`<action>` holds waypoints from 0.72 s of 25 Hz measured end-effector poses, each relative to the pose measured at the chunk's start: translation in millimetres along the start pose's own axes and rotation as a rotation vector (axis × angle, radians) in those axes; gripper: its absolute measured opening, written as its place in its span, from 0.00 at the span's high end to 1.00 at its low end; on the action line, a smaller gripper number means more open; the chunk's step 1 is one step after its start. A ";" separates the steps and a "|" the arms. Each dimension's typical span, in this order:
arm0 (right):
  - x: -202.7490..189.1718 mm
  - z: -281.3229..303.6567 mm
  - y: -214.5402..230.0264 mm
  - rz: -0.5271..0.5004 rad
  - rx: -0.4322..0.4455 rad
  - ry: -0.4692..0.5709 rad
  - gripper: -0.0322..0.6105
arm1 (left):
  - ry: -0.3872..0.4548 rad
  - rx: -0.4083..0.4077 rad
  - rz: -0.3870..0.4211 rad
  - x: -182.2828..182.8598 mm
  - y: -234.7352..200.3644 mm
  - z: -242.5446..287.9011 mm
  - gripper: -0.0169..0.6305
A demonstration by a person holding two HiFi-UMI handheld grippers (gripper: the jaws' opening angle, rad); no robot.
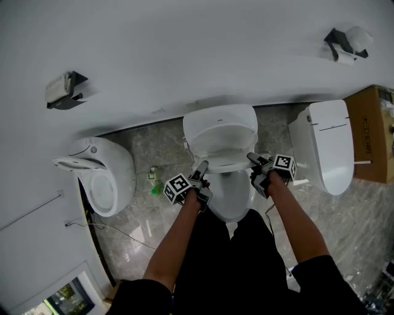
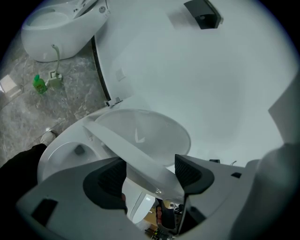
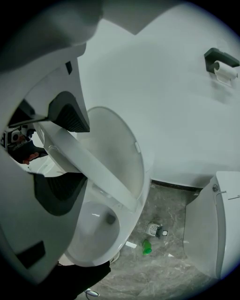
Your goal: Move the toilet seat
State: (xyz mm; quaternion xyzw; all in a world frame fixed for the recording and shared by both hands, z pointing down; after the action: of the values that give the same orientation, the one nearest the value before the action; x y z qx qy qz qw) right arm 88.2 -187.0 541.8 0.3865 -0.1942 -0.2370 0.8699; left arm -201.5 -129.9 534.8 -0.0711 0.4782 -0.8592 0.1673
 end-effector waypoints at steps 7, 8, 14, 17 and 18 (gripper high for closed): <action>4.6 9.9 -8.4 0.004 0.004 -0.008 0.53 | -0.005 -0.024 -0.008 8.5 5.3 8.5 0.46; 5.8 11.6 -9.6 0.007 0.007 -0.007 0.53 | -0.004 -0.026 -0.009 9.6 6.1 10.5 0.46; 11.9 21.9 -17.2 0.043 0.019 0.028 0.52 | 0.014 -0.036 -0.026 17.8 12.1 22.4 0.45; 15.5 28.1 -20.6 0.055 0.025 0.017 0.51 | 0.017 -0.035 -0.033 23.3 14.3 29.5 0.45; 16.9 29.8 -21.5 0.059 0.026 0.009 0.51 | 0.014 -0.035 -0.034 25.1 15.4 32.0 0.45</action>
State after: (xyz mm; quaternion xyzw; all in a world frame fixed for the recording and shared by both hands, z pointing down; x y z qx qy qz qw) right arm 80.7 -226.4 546.6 0.3929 -0.2049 -0.2071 0.8722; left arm -212.5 -171.9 537.9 -0.0760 0.4932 -0.8539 0.1479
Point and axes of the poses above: the fingertips, and each gripper's own axes: z forward along the fingers, y to its right, x out of its top, the point moved 7 cm from there along -z, backward along the fingers, and after that the axes turned 14 degrees about y, right-handed, at the moved point
